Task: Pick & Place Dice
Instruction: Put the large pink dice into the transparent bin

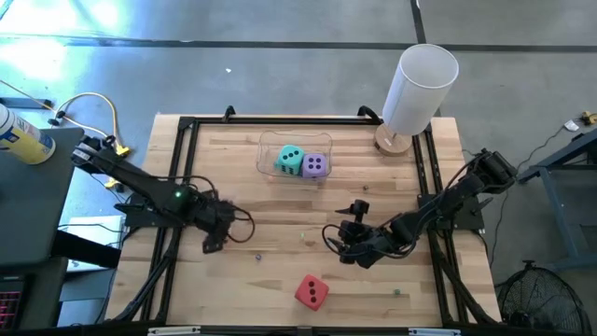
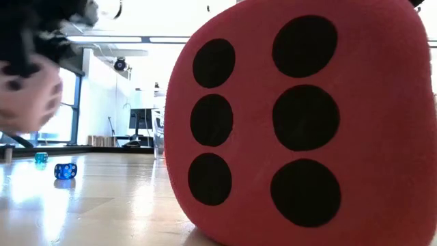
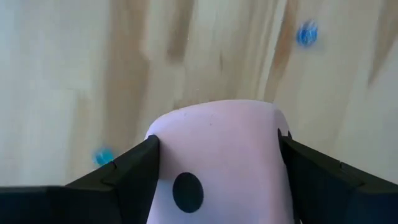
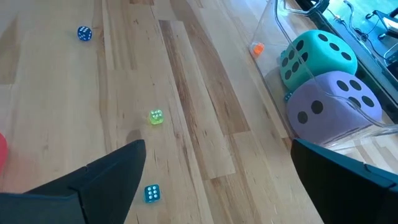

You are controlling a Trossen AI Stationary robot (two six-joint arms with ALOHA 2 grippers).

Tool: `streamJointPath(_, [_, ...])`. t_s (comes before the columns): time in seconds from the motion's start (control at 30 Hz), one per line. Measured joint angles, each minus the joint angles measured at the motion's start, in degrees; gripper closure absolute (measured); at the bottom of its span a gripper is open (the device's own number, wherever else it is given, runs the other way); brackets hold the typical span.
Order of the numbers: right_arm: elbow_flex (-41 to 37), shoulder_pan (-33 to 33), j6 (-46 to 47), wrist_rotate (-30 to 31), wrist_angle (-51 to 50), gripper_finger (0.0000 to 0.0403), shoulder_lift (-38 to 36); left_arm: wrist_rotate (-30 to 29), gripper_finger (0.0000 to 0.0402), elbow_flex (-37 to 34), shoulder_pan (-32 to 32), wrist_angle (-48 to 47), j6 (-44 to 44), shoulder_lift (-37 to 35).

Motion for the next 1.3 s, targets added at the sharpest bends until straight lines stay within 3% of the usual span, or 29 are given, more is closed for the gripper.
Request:
streamJointPath(0.23, [0.0, 0.0, 0.0, 0.0, 0.0, 0.0009, 0.0, -13.0, 0.0119, 5.9, 6.6, 7.9, 19.3, -0.1])
streamJointPath(0.47, [0.0, 0.0, 0.0, 0.0, 0.0, 0.0009, 0.0, -12.9, 0.0119, 6.2, 22.0, 30.0, 43.1, -0.1])
streamJointPath(0.57, [0.0, 0.0, 0.0, 0.0, 0.0, 0.0009, 0.0, -8.8, 0.0119, 6.2, 28.6, 37.2, 49.1, -0.1])
streamJointPath(0.67, [0.0, 0.0, 0.0, 0.0, 0.0, 0.0009, 0.0, -0.2, 0.0119, 6.4, 35.3, 41.1, 50.9, 0.8])
streamJointPath(0.77, [0.0, 0.0, 0.0, 0.0, -0.1, 0.0009, 0.0, 4.2, 0.0119, 6.4, 40.8, 41.3, 50.3, 3.1])
streamJointPath(0.97, [0.0, 0.0, 0.0, -0.1, -0.3, 0.0009, 0.0, 4.4, 0.0118, 6.4, 45.4, 41.7, 50.1, 8.9])
streamJointPath(1.3, [0.0, 0.0, 0.0, -0.1, -0.5, 0.0009, 0.0, 4.3, 0.0117, 6.4, 44.9, 41.8, 48.9, 11.5])
